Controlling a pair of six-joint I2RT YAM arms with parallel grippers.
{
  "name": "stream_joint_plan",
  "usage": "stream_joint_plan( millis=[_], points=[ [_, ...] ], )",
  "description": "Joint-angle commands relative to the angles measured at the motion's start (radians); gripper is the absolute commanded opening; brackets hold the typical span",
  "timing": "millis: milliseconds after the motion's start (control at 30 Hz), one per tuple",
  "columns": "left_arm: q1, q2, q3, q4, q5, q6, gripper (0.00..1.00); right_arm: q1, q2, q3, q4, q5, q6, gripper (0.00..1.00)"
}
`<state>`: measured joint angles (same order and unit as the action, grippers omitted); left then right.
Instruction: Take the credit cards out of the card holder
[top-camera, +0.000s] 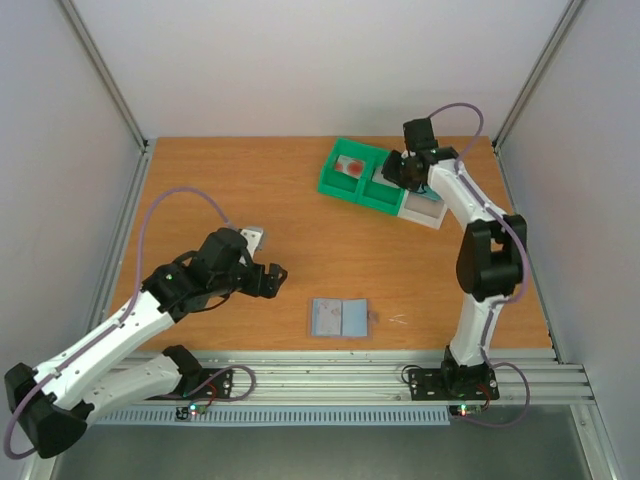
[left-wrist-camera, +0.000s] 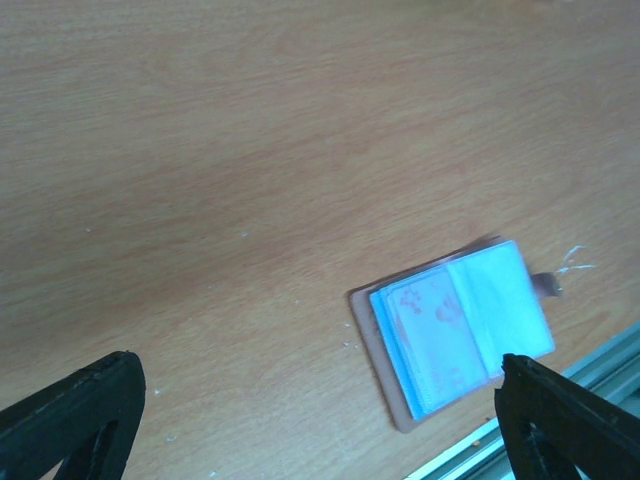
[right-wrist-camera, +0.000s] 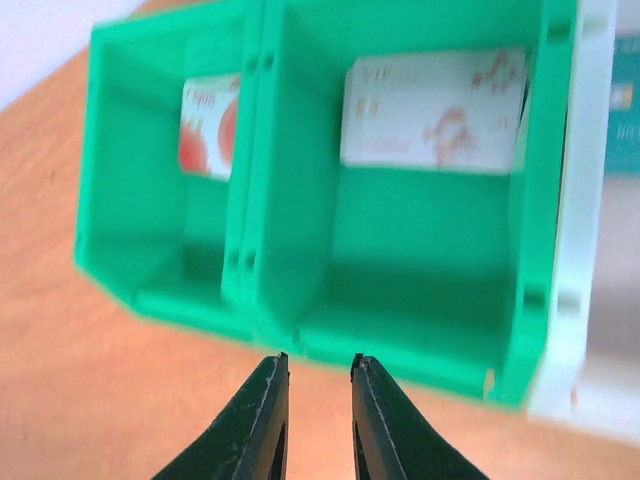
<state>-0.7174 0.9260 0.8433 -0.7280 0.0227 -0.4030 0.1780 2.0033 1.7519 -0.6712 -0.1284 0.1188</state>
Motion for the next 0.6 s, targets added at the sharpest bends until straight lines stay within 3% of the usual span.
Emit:
stream_joint_plan(
  millis=[0,367,567],
  points=[
    [0.003,-0.072,0.038,0.050,0.028,-0.039,0.96,0.040,-0.205,-0.208,0.090,-0.084,-0.011,0.22],
    [0.003,-0.152,0.042,0.022,-0.094,-0.048,0.96,0.210,-0.672,-0.643,0.108,-0.160,0.070,0.35],
    [0.003,-0.122,0.006,0.054,-0.016,-0.075,0.91,0.302,-0.791,-0.773,0.103,-0.182,0.113,0.32]
  ],
)
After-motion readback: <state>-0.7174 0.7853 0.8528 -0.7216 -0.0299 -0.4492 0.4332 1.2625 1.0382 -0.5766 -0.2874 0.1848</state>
